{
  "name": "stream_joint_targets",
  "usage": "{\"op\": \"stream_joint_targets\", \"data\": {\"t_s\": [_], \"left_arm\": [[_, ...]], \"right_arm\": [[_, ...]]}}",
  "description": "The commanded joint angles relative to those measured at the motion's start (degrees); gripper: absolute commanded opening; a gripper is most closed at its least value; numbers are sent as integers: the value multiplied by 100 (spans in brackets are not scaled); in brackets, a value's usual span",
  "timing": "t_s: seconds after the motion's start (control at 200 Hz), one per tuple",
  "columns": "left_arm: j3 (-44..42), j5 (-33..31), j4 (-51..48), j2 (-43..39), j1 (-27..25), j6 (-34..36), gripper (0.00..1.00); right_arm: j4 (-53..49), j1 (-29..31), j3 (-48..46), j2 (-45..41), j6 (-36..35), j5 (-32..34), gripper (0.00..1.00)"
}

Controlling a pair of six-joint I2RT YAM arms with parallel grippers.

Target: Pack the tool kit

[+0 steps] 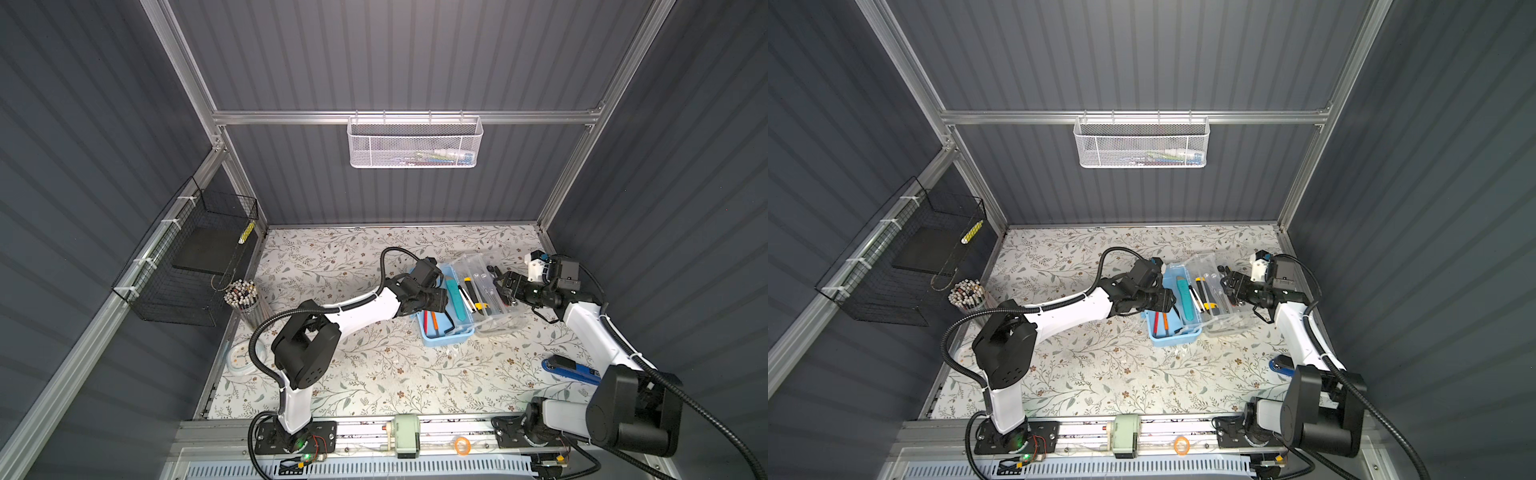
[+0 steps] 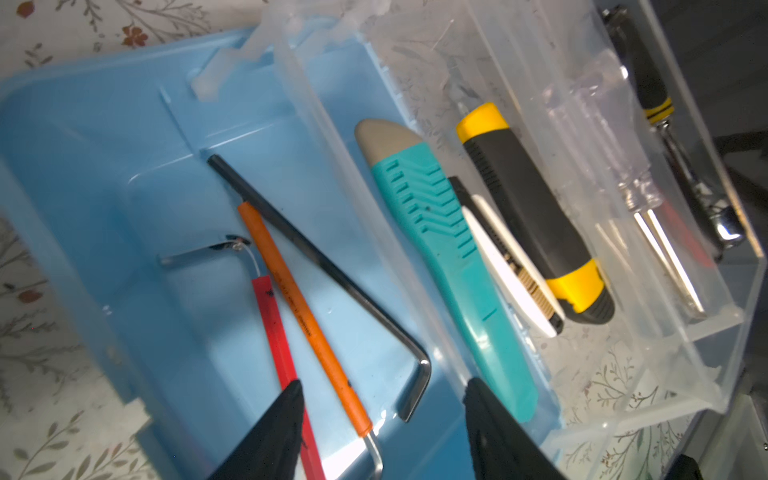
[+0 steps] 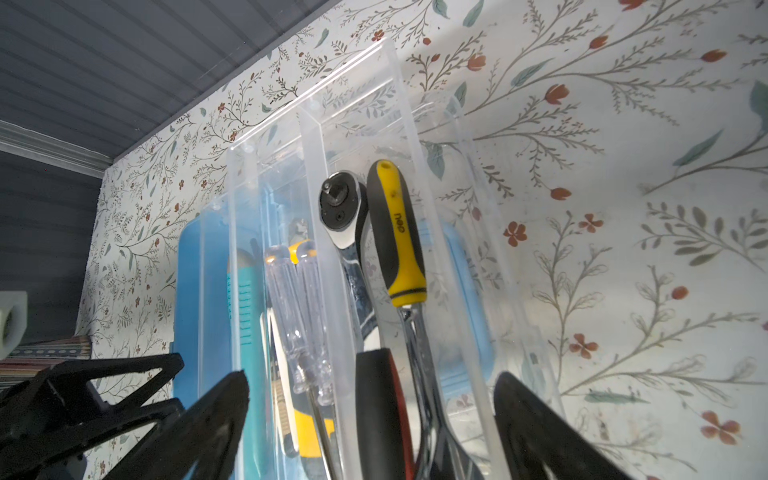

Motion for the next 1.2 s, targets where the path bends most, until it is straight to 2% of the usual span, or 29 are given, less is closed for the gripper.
{"op": "stream_joint_targets", "data": {"t_s": [0.0, 0.12, 0.495, 0.82, 0.9, 1.03, 1.196], "left_arm": [[-397, -218, -200, -429, 70, 8, 51], [-778, -219, -161, -586, 177, -186, 38], [-952, -460, -435, -771, 190, -220, 34], [-1118, -55, -284, -541, 192, -404, 35], [-1146, 68, -192, -482, 195, -400, 32], [-1023, 268, -176, -362, 186, -181, 16], [-1002, 346, -109, -260, 194, -187, 15]], "right_arm": [[139, -1, -19, 60, 72, -341, 92], [138, 1, -28, 69, 94, -373, 91], [30, 2, -9, 31, 68, -343, 90], [-11, 3, 16, 18, 69, -451, 85], [11, 1, 3, 14, 75, -580, 83], [59, 9, -11, -24, 112, -738, 80], [67, 22, -6, -71, 182, -880, 76]]}}
